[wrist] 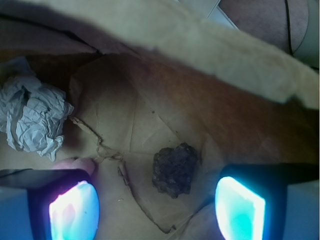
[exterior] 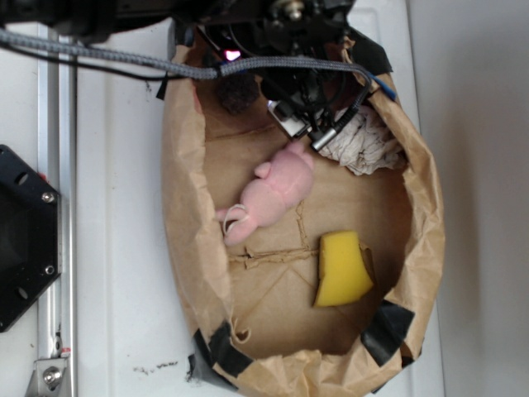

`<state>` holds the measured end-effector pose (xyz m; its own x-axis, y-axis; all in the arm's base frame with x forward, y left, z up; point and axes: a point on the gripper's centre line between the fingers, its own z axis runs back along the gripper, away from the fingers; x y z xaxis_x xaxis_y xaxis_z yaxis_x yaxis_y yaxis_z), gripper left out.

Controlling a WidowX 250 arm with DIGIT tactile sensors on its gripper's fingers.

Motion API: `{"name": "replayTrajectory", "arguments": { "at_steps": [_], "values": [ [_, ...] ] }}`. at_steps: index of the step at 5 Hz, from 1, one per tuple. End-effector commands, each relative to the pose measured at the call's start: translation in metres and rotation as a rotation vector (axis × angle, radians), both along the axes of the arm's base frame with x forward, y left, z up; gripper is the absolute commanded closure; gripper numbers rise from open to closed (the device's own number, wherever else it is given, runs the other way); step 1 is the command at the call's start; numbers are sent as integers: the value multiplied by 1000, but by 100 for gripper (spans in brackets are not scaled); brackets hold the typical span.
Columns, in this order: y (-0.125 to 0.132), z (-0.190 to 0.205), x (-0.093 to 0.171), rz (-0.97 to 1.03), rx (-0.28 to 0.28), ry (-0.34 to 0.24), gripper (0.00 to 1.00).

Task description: Grab the rock.

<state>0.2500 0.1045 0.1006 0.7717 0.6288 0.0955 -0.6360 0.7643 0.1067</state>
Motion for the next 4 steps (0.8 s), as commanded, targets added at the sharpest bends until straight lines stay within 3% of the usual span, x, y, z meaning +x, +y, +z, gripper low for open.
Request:
{"name": "replayTrajectory", "arguments": {
  "at_steps": [1,2,4],
  "values": [
    [13,14,1,19,19,-44,0],
    [2,-4,-2,111,13,-65,0],
    [-37,-5,6,71,19,-76,0]
  ]
}}
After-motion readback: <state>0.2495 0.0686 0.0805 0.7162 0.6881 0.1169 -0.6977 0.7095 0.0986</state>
